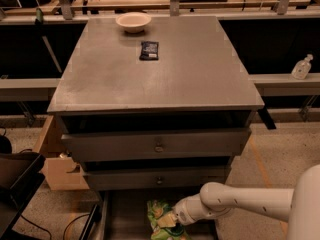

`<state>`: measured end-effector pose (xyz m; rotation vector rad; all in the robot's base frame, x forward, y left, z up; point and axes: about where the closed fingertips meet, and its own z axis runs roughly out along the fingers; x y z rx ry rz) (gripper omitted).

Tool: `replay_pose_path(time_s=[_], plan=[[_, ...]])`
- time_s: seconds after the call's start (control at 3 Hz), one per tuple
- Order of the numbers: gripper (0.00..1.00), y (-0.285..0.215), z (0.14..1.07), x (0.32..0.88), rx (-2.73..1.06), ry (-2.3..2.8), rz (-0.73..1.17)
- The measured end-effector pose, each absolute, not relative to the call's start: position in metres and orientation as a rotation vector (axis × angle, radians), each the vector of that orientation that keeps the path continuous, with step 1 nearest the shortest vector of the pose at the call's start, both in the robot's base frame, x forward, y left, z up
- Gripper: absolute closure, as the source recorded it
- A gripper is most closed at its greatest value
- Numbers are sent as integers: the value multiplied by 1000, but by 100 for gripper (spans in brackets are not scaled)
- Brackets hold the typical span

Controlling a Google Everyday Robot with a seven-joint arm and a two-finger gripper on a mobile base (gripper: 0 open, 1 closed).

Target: Place green rice chip bag into bottom drawer

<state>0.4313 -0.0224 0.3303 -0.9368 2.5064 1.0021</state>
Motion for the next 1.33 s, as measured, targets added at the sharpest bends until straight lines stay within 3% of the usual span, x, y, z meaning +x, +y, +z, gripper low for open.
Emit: replay_pose_path(time_s=[0.33, 1.0, 1.33], plan=[[52, -21, 330, 430, -940, 2506, 1006], [5, -18, 329, 428, -944, 2507, 1013], [0, -17, 328, 428, -945, 2507, 1015]])
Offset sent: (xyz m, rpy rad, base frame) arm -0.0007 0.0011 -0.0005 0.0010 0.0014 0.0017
